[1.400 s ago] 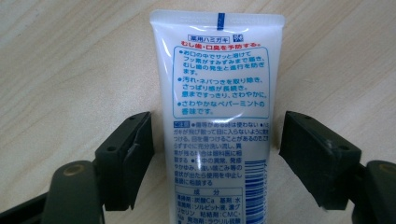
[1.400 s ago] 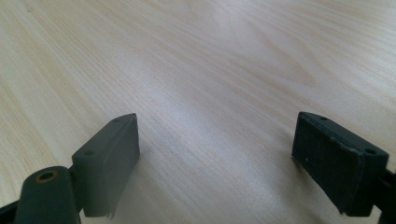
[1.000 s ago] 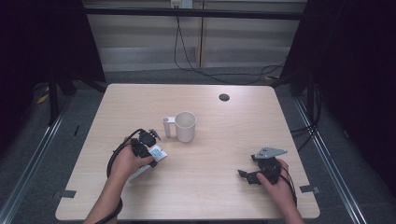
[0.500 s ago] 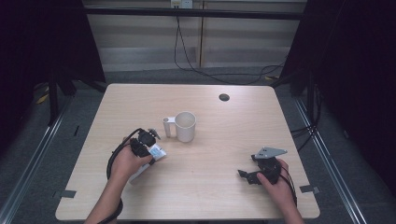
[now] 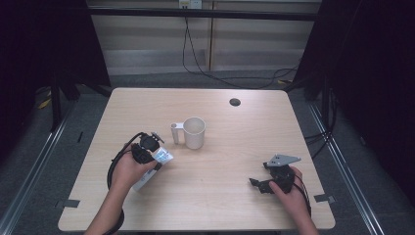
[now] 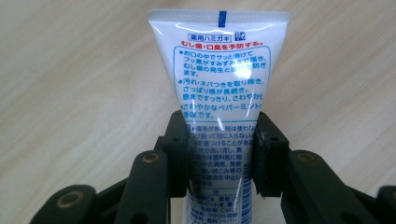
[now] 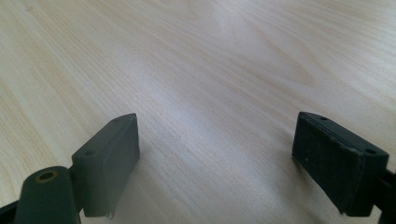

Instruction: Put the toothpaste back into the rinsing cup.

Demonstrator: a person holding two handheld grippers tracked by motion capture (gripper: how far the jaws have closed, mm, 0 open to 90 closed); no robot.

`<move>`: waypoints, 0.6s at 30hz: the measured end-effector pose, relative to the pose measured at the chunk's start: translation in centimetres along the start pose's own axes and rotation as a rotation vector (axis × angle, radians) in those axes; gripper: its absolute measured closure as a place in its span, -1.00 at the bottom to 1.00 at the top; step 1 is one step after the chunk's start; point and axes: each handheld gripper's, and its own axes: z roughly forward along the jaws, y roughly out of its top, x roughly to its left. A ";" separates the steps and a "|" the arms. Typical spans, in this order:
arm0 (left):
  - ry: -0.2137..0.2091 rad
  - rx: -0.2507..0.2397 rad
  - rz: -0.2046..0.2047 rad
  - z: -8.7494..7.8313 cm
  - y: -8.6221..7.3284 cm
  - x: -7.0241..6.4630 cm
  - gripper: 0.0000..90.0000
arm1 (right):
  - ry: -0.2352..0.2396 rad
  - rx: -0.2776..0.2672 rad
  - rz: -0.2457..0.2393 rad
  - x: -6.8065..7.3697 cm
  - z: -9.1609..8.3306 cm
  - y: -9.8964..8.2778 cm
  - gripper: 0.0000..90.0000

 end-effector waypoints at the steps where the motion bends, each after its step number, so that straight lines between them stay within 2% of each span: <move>1: 0.003 -0.018 -0.004 -0.2 0.0 -0.1 0.44 | 0.001 -0.001 0.000 0.0 0.0 0.0 -0.68; 2: 0.003 -0.018 -0.004 -0.2 0.0 -0.1 0.44 | 0.001 -0.001 0.000 0.0 0.0 0.0 -0.68; 3: -0.003 -0.062 -0.010 -0.7 0.1 -0.3 0.45 | 0.005 -0.001 0.005 0.0 0.0 0.0 -0.68; 7: 0.007 -0.137 0.001 -1.6 0.5 -0.3 0.46 | 0.000 0.001 0.002 0.0 0.0 0.0 -0.68; 10: -0.022 -0.183 -0.019 -2.1 0.7 -0.4 0.46 | 0.000 0.000 0.002 0.0 0.0 0.0 -0.68; 18: -0.051 -0.259 -0.032 -2.9 1.2 -0.6 0.46 | 0.000 0.000 0.002 0.0 0.0 0.0 -0.68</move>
